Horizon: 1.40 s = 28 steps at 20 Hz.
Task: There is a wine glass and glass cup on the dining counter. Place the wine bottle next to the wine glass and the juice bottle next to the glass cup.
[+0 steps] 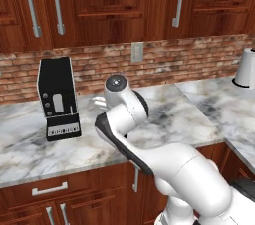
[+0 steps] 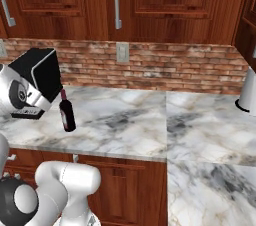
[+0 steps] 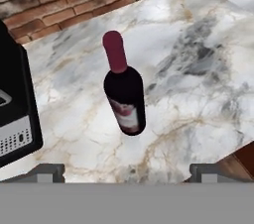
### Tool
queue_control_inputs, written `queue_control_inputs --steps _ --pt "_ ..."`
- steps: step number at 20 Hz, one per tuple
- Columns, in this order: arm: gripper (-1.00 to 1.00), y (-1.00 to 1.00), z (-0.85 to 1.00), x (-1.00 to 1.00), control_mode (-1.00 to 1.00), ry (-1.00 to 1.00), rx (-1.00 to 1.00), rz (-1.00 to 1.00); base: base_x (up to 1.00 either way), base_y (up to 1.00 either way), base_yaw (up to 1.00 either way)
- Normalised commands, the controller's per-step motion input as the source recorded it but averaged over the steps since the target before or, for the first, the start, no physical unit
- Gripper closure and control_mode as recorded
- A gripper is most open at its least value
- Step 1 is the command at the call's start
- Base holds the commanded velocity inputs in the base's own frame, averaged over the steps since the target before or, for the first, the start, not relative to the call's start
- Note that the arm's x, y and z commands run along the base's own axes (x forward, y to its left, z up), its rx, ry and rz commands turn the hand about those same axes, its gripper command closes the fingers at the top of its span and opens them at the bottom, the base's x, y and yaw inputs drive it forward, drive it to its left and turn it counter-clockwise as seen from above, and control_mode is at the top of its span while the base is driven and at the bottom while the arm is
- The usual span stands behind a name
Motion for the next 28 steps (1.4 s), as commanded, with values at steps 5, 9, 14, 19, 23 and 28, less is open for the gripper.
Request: queue_control_inputs --steps 5,9,14,19,23,28 --pt "-1.0 0.0 0.0 -0.01 -1.0 -0.16 -0.1 -0.02 0.0 0.0 0.0" --pt "-1.0 0.0 -0.11 -0.04 -1.0 -0.25 -0.16 0.0 0.0 0.0 0.0" --pt "-1.0 -0.07 -0.08 0.0 -1.0 -0.15 -0.08 0.0 0.0 0.0 0.0" --pt "-1.0 -0.08 0.0 0.04 -1.0 -0.02 0.0 0.0 0.0 0.0 0.0" --pt "-1.0 -0.12 0.0 0.1 -1.0 -0.04 0.0 0.0 0.0 0.0 0.0" --pt "-1.0 -0.02 0.0 0.1 -1.0 -0.11 -0.01 0.0 0.0 0.0 0.0"
